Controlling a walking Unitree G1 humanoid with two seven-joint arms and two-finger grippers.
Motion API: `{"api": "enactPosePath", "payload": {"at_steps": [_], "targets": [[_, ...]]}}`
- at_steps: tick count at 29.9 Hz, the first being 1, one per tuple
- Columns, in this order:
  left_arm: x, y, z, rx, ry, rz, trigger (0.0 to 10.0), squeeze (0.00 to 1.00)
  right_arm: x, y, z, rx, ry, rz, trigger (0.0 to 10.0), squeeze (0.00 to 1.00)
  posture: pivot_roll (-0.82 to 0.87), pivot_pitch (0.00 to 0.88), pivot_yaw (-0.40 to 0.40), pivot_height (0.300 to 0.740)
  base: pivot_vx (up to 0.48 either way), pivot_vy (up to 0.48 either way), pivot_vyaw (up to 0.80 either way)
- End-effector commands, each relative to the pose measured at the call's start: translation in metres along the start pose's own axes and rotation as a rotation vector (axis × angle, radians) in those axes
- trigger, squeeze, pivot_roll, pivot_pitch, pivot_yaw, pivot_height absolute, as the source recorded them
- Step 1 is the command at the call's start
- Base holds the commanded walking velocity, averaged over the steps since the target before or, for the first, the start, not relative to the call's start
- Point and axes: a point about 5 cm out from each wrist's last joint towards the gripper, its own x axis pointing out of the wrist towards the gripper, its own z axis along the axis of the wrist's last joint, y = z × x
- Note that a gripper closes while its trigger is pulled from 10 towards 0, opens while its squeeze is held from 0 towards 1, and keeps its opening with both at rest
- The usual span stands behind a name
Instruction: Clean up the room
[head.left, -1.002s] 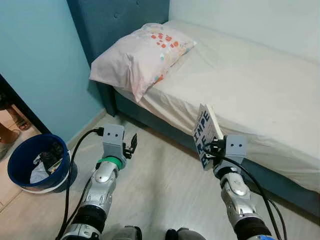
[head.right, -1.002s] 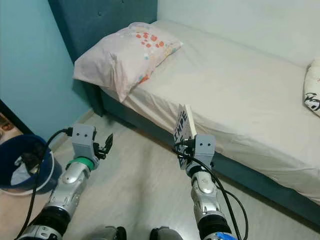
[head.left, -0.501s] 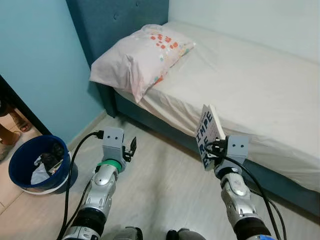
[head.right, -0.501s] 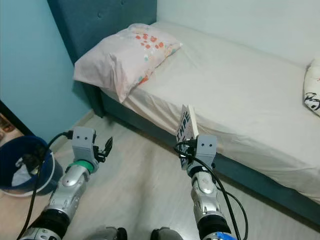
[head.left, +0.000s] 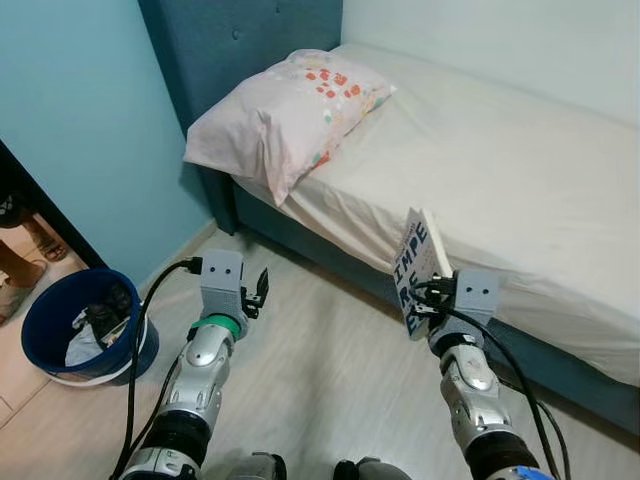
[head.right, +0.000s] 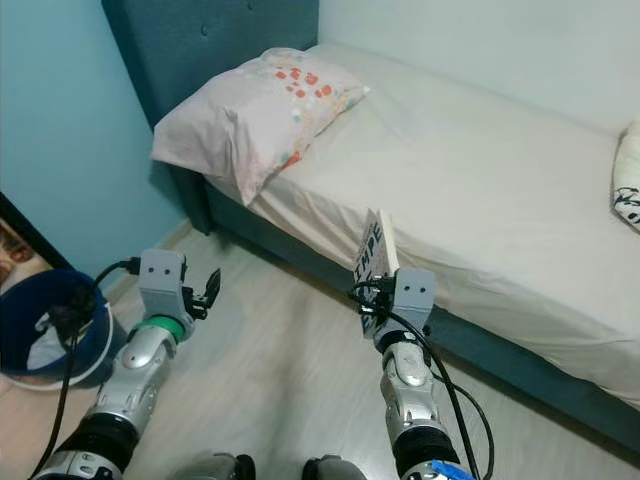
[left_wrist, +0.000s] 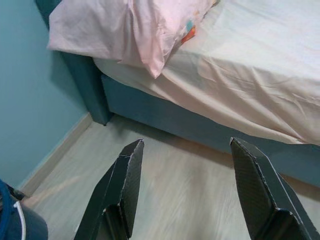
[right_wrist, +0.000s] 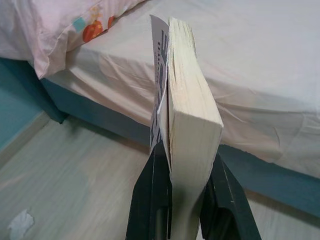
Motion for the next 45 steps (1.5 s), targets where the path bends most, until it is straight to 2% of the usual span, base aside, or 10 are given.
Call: {"api": "enactPosePath", "payload": {"at_steps": [1,8,16,20,24,28,35,37,41,45], "targets": [[-0.001,0.000,-0.003,-0.018,0.018,0.000,10.0,0.00,0.000,0.000,0.004,-0.004,-0.034,-0.003,10.0,0.00,0.06,0.046,0.087,0.737,0.000,0.000,0.00],[-0.001,-0.008,-0.006,-0.005,0.027,-0.017,10.0,0.00,-0.005,-0.010,0.004,-0.005,-0.053,-0.023,10.0,0.00,0.06,0.056,0.078,0.737,0.000,0.000,0.00],[0.000,-0.005,-0.002,-0.005,0.019,-0.006,10.0,0.00,0.001,-0.005,0.008,-0.006,-0.042,0.007,10.0,0.00,0.08,0.067,0.048,0.737,0.000,0.000,0.00],[0.001,-0.003,0.002,0.015,0.004,0.005,10.0,0.00,0.002,-0.005,0.005,-0.002,-0.014,0.014,10.0,0.00,0.10,0.072,0.003,0.737,0.000,0.000,0.00],[-0.002,0.002,0.002,-0.001,-0.006,0.033,10.0,0.00,0.001,0.006,0.002,-0.031,-0.003,0.069,10.0,0.00,0.10,0.065,0.010,0.737,0.000,0.000,0.00],[-0.005,0.000,-0.004,0.012,0.012,0.004,10.0,0.00,0.004,0.001,0.007,-0.006,-0.019,0.020,10.0,0.00,0.08,0.067,0.023,0.737,0.000,0.000,0.00],[-0.003,-0.001,-0.001,0.000,0.001,-0.001,10.0,0.00,0.003,0.001,0.008,-0.008,-0.028,0.034,10.0,0.00,0.09,0.059,0.030,0.737,0.000,0.000,0.00],[-0.001,-0.006,0.000,0.018,0.001,-0.023,10.0,0.00,0.002,-0.004,0.004,-0.023,-0.013,0.030,10.0,0.00,0.10,0.067,0.018,0.737,0.000,0.000,0.00],[-0.002,-0.005,-0.001,0.035,0.008,-0.020,10.0,0.00,0.002,-0.003,0.004,-0.023,-0.019,0.031,10.0,0.00,0.09,0.068,0.028,0.737,0.000,0.000,0.00],[-0.005,-0.002,-0.012,0.029,0.058,0.014,10.0,0.00,0.000,-0.001,0.003,-0.045,-0.021,0.033,10.0,0.00,0.08,0.063,0.035,0.737,0.000,0.000,0.00]]}}
